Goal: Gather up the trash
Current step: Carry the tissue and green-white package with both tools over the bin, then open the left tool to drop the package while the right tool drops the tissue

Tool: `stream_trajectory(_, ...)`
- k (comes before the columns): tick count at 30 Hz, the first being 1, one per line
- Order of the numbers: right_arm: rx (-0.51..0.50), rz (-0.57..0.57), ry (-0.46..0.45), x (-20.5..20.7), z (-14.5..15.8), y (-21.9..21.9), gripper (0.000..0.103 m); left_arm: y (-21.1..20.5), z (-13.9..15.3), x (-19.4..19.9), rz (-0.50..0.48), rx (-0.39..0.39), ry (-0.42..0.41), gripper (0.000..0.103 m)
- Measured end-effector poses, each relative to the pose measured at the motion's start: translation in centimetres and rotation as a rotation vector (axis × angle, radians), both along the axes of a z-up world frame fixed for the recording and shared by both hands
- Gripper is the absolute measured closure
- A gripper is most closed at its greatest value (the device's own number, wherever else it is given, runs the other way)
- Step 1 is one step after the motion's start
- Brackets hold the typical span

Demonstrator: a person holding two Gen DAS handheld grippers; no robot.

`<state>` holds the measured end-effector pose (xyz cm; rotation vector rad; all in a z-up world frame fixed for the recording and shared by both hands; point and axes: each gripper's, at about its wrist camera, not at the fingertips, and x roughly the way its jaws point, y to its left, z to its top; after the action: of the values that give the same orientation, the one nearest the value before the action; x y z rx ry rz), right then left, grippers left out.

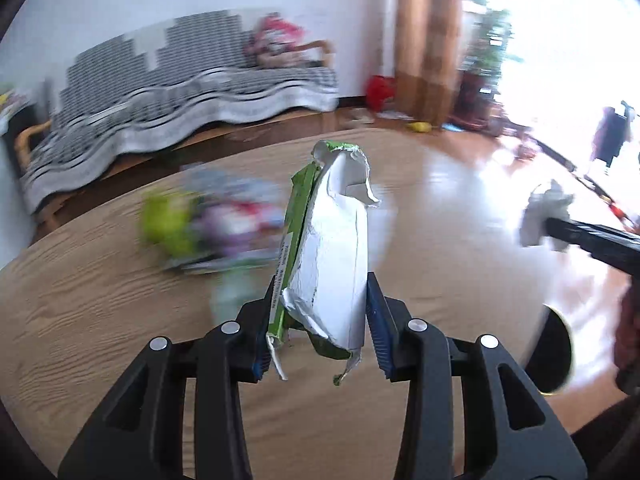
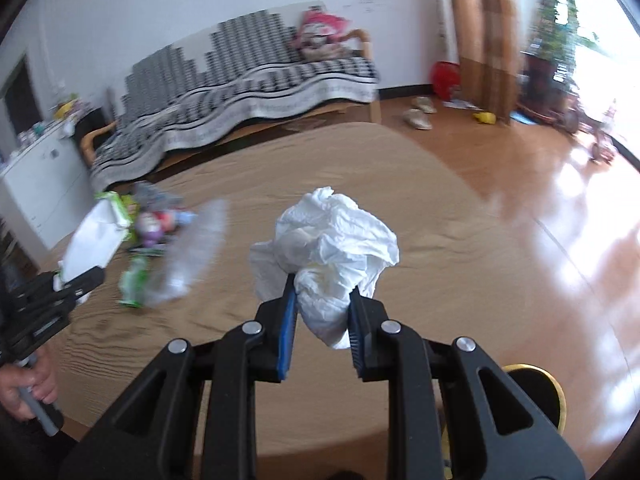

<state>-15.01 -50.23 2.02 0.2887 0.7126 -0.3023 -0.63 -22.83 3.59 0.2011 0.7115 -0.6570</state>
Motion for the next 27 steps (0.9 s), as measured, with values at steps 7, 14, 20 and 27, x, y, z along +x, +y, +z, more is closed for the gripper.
stream_trajectory(7,0.011,-0.214,0.043,-9.1,-2.5,-9.0,0.080,-12.2,-0.9,-7.9,-0.283,-0.039,0.026,0.063)
stream_trajectory(14,0.066,-0.396,0.082,-17.0,-5.4,-15.7,0.080,-22.6,-4.9,-16.0,-0.547,-0.015,0.108,0.063)
stream_trajectory(20,0.097,-0.463,0.114,-21.3,-7.6,-18.0,0.080,-27.3,-8.9,-18.6,-0.633,0.035,0.171,0.063)
stream_trajectory(27,0.118,-0.484,0.126,-22.7,-8.4,-18.6,0.080,-30.2,-11.1,-18.6,-0.684,0.077,0.186,0.063)
